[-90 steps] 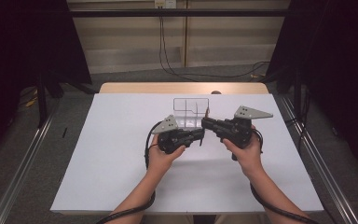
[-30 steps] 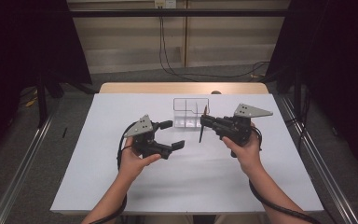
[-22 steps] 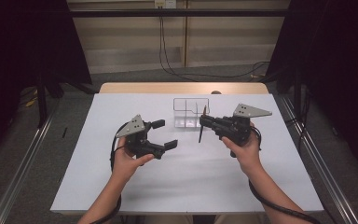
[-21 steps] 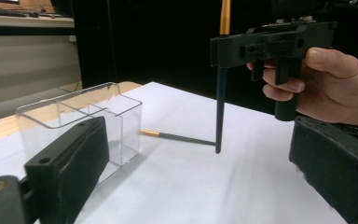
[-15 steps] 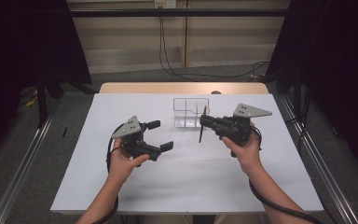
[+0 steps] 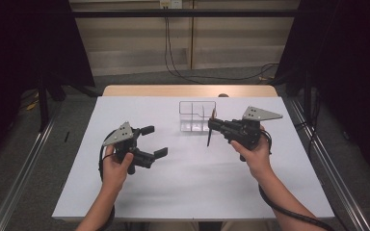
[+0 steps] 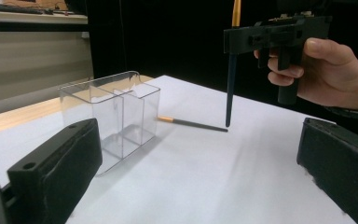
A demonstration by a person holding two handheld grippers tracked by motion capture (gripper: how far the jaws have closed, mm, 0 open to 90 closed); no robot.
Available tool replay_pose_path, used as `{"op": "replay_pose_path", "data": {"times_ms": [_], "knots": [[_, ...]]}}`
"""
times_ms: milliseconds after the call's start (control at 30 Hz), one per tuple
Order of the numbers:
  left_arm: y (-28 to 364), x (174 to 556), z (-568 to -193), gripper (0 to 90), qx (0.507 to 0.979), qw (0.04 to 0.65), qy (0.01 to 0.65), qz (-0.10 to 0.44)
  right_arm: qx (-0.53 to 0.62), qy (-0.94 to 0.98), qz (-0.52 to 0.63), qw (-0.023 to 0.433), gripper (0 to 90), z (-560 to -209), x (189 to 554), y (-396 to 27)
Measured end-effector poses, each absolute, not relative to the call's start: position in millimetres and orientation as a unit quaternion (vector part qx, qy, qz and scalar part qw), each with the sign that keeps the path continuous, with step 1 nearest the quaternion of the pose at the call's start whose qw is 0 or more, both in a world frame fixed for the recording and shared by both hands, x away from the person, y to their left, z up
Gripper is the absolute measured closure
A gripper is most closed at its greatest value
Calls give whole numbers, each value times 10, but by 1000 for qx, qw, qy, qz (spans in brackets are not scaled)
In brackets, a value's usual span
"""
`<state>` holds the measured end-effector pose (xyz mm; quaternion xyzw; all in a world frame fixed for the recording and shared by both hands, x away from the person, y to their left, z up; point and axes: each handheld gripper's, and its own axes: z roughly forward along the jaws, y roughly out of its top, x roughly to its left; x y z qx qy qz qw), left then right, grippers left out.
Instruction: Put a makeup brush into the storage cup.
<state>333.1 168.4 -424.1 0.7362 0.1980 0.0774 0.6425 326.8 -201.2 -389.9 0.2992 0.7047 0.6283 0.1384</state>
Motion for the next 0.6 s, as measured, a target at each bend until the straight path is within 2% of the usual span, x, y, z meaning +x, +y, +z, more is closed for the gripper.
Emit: {"op": "replay_pose_path", "data": {"times_ms": [600], "knots": [[2143, 3173, -4229, 0, 734, 634, 215, 118, 296, 707, 627, 140, 830, -3915, 3278, -1987]]}}
